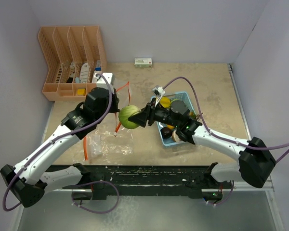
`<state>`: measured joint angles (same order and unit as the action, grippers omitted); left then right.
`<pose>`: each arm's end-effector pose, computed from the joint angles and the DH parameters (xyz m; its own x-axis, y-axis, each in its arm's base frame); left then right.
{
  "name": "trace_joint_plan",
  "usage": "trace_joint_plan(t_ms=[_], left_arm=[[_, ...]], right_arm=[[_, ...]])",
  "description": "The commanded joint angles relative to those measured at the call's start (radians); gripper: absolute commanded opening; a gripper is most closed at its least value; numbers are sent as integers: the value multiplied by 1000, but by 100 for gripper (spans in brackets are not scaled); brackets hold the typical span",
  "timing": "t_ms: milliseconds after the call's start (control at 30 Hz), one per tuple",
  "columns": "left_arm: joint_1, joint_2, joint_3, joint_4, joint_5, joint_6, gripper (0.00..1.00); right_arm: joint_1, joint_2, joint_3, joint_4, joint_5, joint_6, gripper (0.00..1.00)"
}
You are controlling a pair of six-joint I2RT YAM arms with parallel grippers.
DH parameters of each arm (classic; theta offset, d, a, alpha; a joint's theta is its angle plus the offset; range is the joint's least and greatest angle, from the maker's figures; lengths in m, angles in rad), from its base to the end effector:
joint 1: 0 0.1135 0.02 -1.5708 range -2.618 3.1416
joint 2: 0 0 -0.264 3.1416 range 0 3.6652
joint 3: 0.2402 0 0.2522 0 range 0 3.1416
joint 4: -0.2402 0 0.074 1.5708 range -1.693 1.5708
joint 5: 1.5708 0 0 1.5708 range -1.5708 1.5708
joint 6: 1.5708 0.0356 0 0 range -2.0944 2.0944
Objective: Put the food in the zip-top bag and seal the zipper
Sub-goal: Place the fake vegetable in the zipper food storage bag.
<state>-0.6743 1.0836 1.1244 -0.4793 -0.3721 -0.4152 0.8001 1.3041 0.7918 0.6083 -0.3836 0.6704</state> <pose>0.1922 -0.1371 0.3712 -0.4344 -0.1339 -0.8907 0.1632 0.9608 -0.2240 0.1993 0.2244 0.3106 -0.5223 0.2892 -0.8022 -0.7661 0.2540 0.5903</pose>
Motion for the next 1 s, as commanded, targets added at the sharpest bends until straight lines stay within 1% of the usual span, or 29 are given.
trace_joint_plan(t_ms=[0, 100, 200, 433, 600, 700, 967], left_arm=[[4, -72, 22, 25, 63, -46, 0], [5, -90, 3, 34, 84, -46, 0], [5, -85, -20, 52, 95, -49, 0], [5, -22, -52, 117, 116, -62, 0], [5, -5, -23, 98, 98, -66, 0], [6, -21, -12, 97, 91, -74, 0], [5, -46, -3, 136, 156, -153, 0]], right_arm=[[-1, 4, 51, 35, 163, 20, 21], [-1, 5, 95, -104, 335, 22, 20], [0, 10, 134, -164, 397, 18, 19], [14, 20, 192, -137, 350, 15, 17], [16, -68, 90, -20, 294, 16, 16], [16, -102, 56, 4, 269, 6, 16], [31, -18, 61, 60, 233, 54, 13]])
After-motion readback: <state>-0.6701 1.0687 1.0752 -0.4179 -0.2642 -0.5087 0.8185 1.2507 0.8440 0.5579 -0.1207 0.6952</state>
